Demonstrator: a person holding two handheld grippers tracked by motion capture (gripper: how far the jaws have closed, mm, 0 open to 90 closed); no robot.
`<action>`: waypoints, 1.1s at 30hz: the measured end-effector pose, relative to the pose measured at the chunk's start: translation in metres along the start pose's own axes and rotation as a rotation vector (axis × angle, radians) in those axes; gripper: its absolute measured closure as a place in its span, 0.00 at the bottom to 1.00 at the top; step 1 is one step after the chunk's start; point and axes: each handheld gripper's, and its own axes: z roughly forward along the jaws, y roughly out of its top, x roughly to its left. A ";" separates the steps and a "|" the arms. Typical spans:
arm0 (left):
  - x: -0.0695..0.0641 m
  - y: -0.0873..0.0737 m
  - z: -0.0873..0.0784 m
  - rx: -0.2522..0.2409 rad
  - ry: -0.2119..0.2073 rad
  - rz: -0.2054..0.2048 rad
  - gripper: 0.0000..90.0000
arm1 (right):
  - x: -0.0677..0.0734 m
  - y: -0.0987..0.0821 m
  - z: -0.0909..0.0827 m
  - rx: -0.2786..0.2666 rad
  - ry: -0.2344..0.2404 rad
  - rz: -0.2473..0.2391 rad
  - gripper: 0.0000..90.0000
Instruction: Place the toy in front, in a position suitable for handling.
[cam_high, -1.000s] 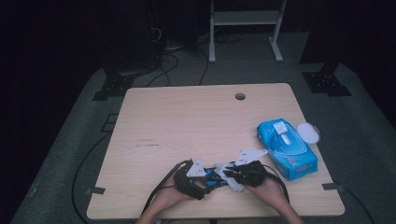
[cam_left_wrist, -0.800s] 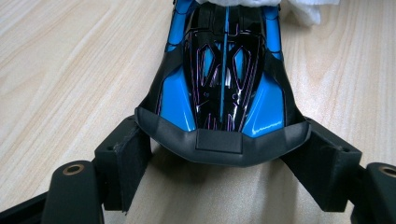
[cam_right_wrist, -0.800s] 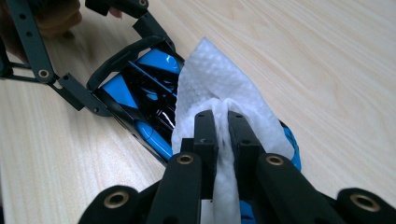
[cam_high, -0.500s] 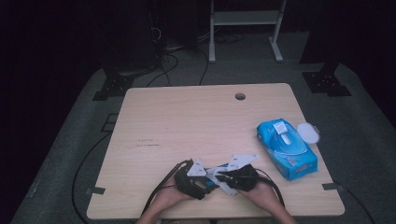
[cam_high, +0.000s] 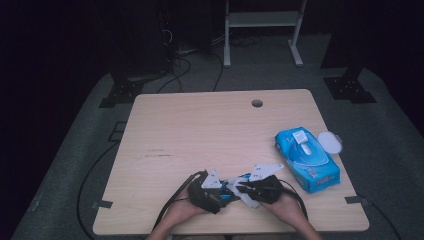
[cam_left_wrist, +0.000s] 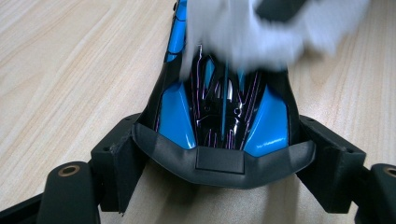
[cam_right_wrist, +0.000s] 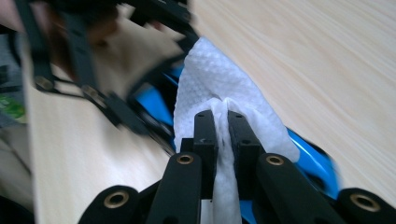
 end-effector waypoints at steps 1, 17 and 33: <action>0.000 0.000 0.000 0.000 0.001 0.003 0.26 | -0.004 -0.003 -0.003 0.004 -0.012 0.005 0.92; 0.003 -0.002 -0.003 0.006 -0.011 0.005 0.26 | -0.028 -0.021 -0.015 0.050 -0.061 0.081 0.92; 0.006 -0.005 -0.006 0.001 -0.024 -0.011 0.26 | -0.028 -0.024 -0.018 0.047 -0.036 0.089 0.93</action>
